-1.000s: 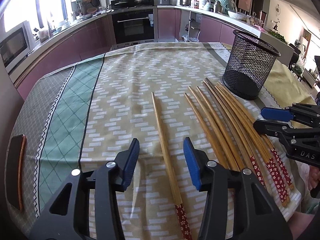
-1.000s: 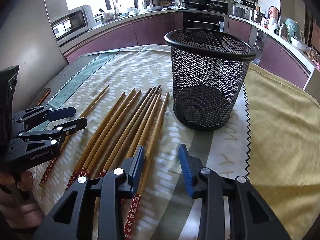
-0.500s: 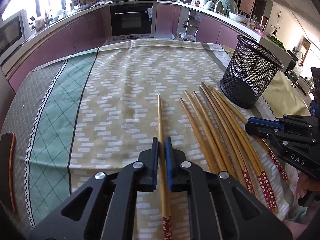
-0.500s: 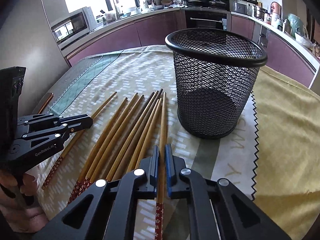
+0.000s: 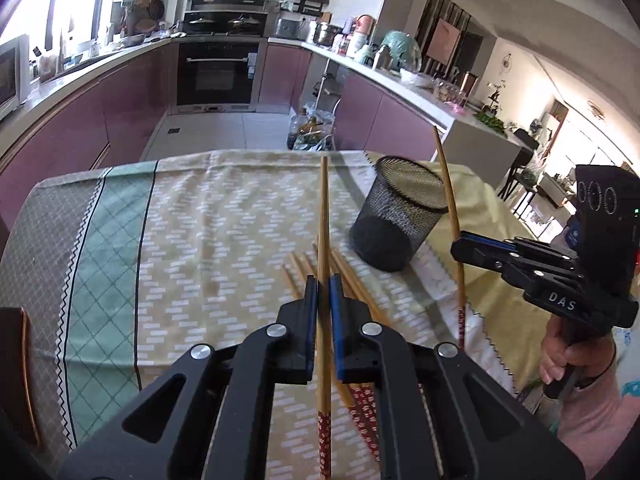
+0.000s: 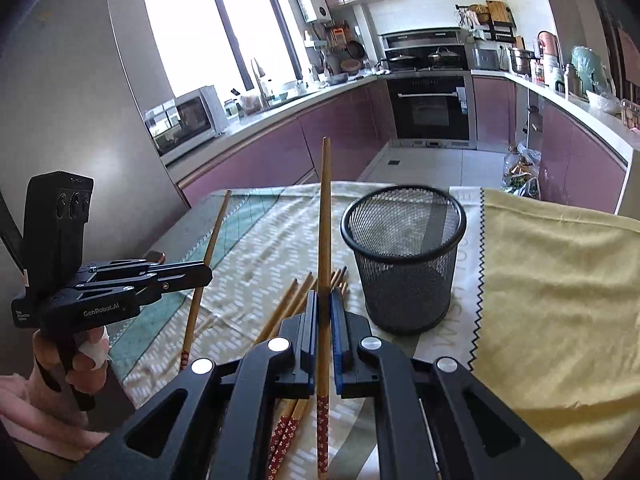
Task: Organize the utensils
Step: 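Lift the left tool's chopstick upright toward the mesh holder while the right tool carries its own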
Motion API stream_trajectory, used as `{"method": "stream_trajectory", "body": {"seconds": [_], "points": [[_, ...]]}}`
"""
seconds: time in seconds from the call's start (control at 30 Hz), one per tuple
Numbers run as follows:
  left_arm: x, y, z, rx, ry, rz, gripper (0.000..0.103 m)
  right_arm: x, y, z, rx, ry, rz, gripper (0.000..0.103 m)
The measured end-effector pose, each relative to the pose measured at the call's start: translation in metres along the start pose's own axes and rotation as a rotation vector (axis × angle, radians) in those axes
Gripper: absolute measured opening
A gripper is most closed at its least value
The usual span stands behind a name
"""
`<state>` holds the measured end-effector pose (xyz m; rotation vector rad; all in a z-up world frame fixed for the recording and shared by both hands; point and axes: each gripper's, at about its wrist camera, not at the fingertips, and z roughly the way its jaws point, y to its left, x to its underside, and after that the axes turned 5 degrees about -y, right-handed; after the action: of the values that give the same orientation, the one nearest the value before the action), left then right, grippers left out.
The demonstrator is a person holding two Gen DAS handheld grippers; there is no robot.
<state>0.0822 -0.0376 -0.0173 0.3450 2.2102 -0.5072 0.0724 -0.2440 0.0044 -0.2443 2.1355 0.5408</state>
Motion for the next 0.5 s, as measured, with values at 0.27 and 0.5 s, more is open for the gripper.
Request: {"method": "stream_trajectory", "body": {"seconds": [0.27, 0.5], "points": [[-0.048, -0.02, -0.039, 0.12, -0.126, 0.017, 0.007, -0.033, -0.007, -0.029, -0.026, -0.136, -0.012, 0.006], [-0.1, -0.035, -0.047, 0.18, -0.231, -0.001, 0.007, -0.069, -0.015, -0.035, 0.004, -0.233, -0.037, 0.006]]}}
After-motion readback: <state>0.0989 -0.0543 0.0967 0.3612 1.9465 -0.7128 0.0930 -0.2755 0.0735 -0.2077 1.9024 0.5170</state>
